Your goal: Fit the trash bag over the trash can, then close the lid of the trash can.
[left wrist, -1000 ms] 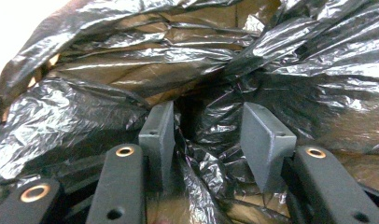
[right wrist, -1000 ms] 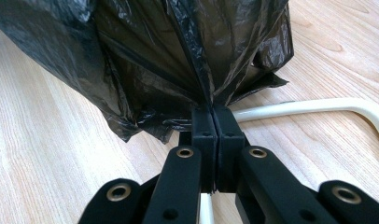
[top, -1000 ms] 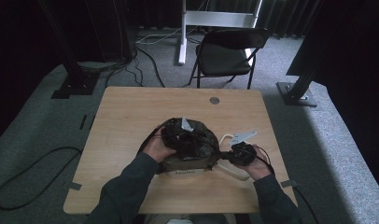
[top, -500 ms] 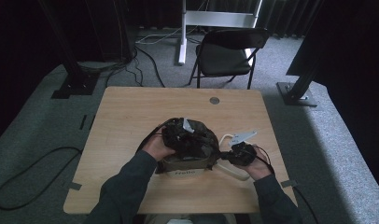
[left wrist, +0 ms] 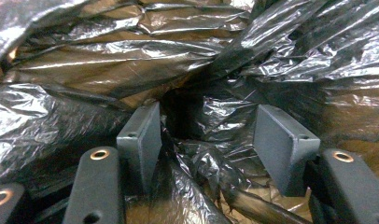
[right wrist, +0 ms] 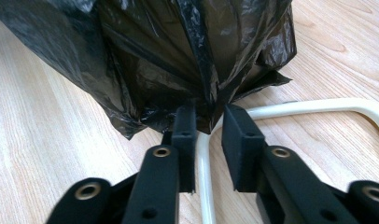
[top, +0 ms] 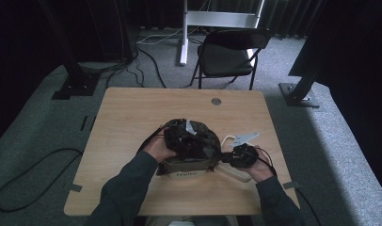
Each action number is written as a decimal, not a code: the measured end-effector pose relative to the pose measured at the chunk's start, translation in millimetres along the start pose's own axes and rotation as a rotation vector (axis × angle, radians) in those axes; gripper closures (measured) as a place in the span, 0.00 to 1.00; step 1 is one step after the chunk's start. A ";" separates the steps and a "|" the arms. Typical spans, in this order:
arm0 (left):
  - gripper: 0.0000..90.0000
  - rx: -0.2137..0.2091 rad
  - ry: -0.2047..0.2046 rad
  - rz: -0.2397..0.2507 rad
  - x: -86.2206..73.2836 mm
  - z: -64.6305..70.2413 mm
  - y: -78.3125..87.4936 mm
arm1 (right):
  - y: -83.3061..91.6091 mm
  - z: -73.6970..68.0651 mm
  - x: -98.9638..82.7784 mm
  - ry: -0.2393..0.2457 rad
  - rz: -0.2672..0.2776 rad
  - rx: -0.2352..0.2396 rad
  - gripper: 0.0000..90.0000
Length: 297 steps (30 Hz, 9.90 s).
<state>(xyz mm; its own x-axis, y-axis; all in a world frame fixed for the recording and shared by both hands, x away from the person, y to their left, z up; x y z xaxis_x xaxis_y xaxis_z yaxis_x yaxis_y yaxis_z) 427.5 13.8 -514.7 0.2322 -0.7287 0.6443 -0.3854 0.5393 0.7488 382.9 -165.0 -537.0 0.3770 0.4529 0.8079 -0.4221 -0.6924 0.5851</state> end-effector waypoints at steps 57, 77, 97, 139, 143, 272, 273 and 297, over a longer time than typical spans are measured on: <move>0.62 0.197 0.381 0.511 -68.6 -48.9 109.4 | 61.9 72.5 -14.3 -0.162 0.110 -0.295 0.68; 0.60 0.195 0.412 0.462 -87.4 -49.1 97.9 | 60.9 91.2 -38.2 -0.205 0.059 -0.343 0.63; 0.59 0.185 0.426 0.455 -90.4 -49.3 94.3 | 48.4 125.3 -79.3 -0.263 -0.080 -0.461 0.65; 0.59 0.155 0.419 0.430 -91.2 -45.6 89.1 | 40.8 137.3 -92.4 -0.245 -0.125 -0.519 0.85; 0.59 0.153 0.421 0.430 -91.3 -45.5 88.3 | 47.8 141.5 -93.0 -0.251 -0.110 -0.532 0.86; 0.59 0.102 0.387 0.426 -61.8 -40.3 62.8 | -2.5 37.8 145.6 0.063 0.142 -0.103 0.86; 0.59 0.102 0.386 0.424 -61.5 -40.3 61.8 | -4.3 37.9 144.6 0.064 0.135 -0.106 0.87; 0.58 0.104 0.392 0.420 -61.2 -39.8 58.7 | -6.9 39.5 138.1 0.070 0.076 -0.099 0.87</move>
<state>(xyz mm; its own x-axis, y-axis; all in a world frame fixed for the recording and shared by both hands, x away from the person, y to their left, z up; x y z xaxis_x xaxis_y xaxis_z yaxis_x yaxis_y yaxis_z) 426.2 106.9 -504.0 0.3462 -0.2397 0.9070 -0.5970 0.6895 0.4101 470.5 -119.9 -432.2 0.2835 0.4417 0.8512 -0.5276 -0.6694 0.5230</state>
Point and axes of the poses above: each handheld gripper's, and its own axes: y roughly backward along the jaws, x roughly out of its top, z roughly to its right, the point moved 9 cm from there along -y, roughly forward along the jaws, and after that the axes turned 12 degrees about z, right-handed, at the moved point
